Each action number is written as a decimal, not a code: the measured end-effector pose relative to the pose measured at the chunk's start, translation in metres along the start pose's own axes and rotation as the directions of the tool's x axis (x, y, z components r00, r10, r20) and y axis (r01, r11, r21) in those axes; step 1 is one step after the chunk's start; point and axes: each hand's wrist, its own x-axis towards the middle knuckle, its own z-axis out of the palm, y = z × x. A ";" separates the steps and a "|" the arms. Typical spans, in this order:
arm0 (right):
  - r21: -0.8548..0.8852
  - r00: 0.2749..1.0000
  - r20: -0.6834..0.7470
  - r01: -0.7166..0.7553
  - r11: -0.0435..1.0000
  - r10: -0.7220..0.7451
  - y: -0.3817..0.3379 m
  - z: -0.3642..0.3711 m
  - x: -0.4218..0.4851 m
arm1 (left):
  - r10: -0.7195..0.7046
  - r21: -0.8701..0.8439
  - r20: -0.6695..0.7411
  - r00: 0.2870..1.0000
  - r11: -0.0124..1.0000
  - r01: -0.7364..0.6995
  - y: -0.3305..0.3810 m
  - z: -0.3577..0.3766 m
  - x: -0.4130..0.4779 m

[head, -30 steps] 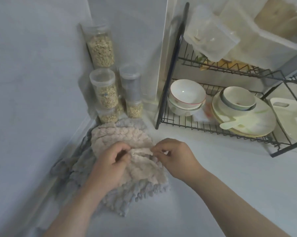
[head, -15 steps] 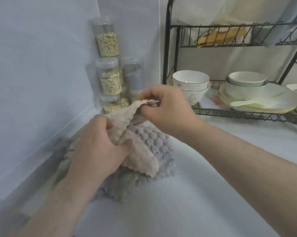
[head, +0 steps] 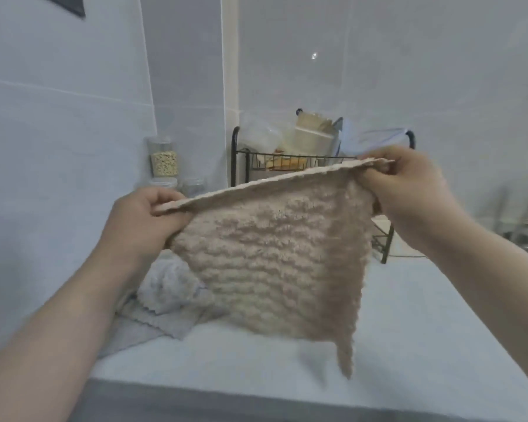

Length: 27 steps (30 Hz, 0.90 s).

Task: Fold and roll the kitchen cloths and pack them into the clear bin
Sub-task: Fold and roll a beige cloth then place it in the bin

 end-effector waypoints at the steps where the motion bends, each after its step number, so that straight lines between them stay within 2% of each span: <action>1: -0.056 0.999 0.010 -0.048 0.997 0.049 0.007 -0.015 -0.004 | -0.020 -0.011 0.040 0.999 1.000 0.020 0.002 0.010 0.001; 3: -0.131 0.984 0.027 -0.169 0.977 0.174 0.027 -0.038 -0.009 | -0.058 0.033 0.084 0.995 0.998 0.055 -0.002 0.037 0.004; 6: -0.259 0.937 0.015 -0.334 0.907 0.349 0.071 -0.050 -0.021 | -0.129 0.213 0.150 0.980 0.972 0.095 -0.025 0.088 0.001; 10: -0.425 0.903 -0.014 -0.394 0.815 0.429 0.137 -0.046 -0.045 | -0.176 0.425 0.274 0.945 0.904 0.045 -0.067 0.135 -0.012; 11: -0.506 0.894 0.008 -0.382 0.773 0.448 0.150 -0.044 -0.052 | -0.165 0.498 0.305 0.938 0.867 -0.010 -0.075 0.139 -0.018; 12: -0.636 0.889 0.085 -0.300 0.711 0.450 0.157 -0.044 -0.059 | -0.143 0.560 0.363 0.921 0.823 -0.092 -0.080 0.140 -0.024; 13: -0.741 0.875 0.203 -0.156 0.653 0.440 0.160 -0.045 -0.067 | -0.134 0.578 0.456 0.880 0.796 -0.178 -0.085 0.138 -0.031; 14: -0.786 0.843 0.340 0.011 0.618 0.416 0.161 -0.045 -0.075 | -0.142 0.552 0.582 0.800 0.792 -0.261 -0.088 0.134 -0.039; 15: -0.783 0.797 0.453 0.140 0.606 0.400 0.160 -0.045 -0.083 | -0.175 0.520 0.705 0.687 0.786 -0.334 -0.093 0.129 -0.046; 16: -0.771 0.749 0.516 0.196 0.606 0.416 0.160 -0.046 -0.091 | -0.225 0.507 0.790 0.571 0.763 -0.401 -0.098 0.125 -0.052; 17: -0.767 0.716 0.545 0.216 0.604 0.437 0.163 -0.048 -0.097 | -0.273 0.513 0.829 0.488 0.719 -0.468 -0.104 0.120 -0.055; 18: -0.773 0.698 0.558 0.239 0.588 0.450 0.167 -0.049 -0.101 | -0.302 0.520 0.842 0.446 0.673 -0.526 -0.109 0.117 -0.055; 21: -0.794 0.676 0.560 0.274 0.542 0.479 0.182 -0.049 -0.094 | -0.287 0.511 0.856 0.431 0.600 -0.615 -0.125 0.119 -0.043; 27: -0.828 0.676 0.534 0.295 0.478 0.508 0.204 -0.044 -0.068 | -0.278 0.514 0.855 0.438 0.565 -0.645 -0.140 0.143 -0.013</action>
